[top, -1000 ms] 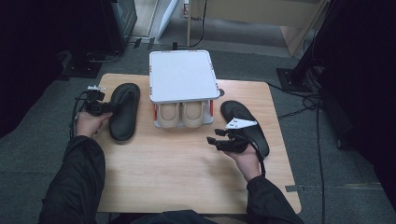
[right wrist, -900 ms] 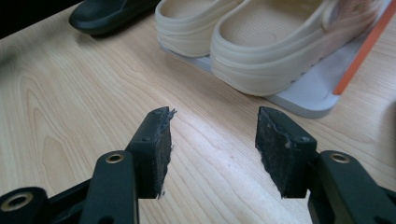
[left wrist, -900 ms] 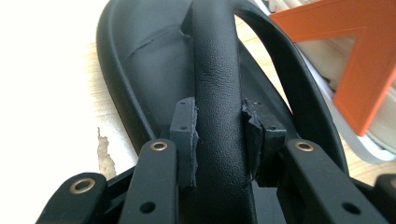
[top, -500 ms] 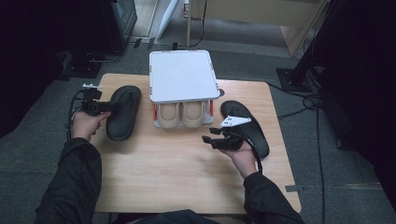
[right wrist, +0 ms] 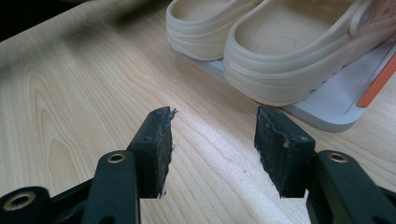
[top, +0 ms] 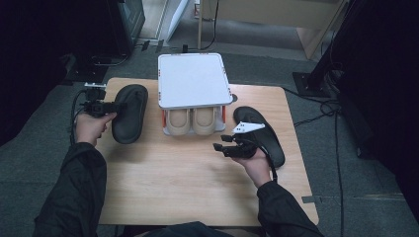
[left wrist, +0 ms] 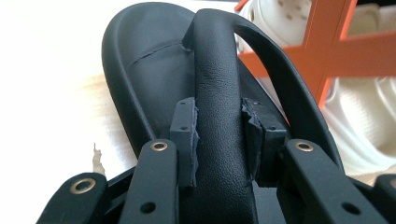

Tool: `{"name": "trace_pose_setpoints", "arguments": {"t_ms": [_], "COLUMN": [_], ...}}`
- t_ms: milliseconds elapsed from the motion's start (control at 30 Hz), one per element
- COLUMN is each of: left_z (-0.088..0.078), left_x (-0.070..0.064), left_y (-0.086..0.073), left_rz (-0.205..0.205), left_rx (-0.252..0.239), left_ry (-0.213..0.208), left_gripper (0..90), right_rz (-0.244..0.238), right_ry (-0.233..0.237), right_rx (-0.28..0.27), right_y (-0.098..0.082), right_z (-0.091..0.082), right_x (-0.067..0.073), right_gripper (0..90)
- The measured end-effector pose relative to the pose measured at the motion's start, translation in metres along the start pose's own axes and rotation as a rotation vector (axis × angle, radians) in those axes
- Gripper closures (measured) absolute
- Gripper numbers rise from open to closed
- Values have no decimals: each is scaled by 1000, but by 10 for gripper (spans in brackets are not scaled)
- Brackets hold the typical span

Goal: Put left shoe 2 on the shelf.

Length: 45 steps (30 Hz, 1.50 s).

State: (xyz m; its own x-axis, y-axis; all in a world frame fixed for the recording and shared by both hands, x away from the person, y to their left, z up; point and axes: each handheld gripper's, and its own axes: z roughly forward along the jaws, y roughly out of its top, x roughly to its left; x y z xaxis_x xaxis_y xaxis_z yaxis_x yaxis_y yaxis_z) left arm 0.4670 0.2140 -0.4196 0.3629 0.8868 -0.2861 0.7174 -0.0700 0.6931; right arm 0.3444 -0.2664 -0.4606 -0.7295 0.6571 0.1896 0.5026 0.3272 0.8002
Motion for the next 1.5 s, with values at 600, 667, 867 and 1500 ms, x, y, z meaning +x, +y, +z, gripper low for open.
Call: {"name": "trace_pose_setpoints", "arguments": {"t_ms": [600,667,867,1500], "left_z": [-32,-35,-37,-10], "left_x": [-38,-46,-69,-131], "left_y": [78,86,107,140], "left_rz": [38,41,58,105], "left_rx": [-46,-54,-73,-67], "left_ry": [31,24,7,-43], "left_gripper": [682,682,682,682], "right_rz": [-9,-10,-19,-11], "right_ry": [20,20,3,4], "right_rx": [6,7,8,-3], "right_y": [1,2,1,-2], "right_z": [3,3,2,-4], "right_x": [4,4,3,4], "right_gripper": [472,472,470,470]}}
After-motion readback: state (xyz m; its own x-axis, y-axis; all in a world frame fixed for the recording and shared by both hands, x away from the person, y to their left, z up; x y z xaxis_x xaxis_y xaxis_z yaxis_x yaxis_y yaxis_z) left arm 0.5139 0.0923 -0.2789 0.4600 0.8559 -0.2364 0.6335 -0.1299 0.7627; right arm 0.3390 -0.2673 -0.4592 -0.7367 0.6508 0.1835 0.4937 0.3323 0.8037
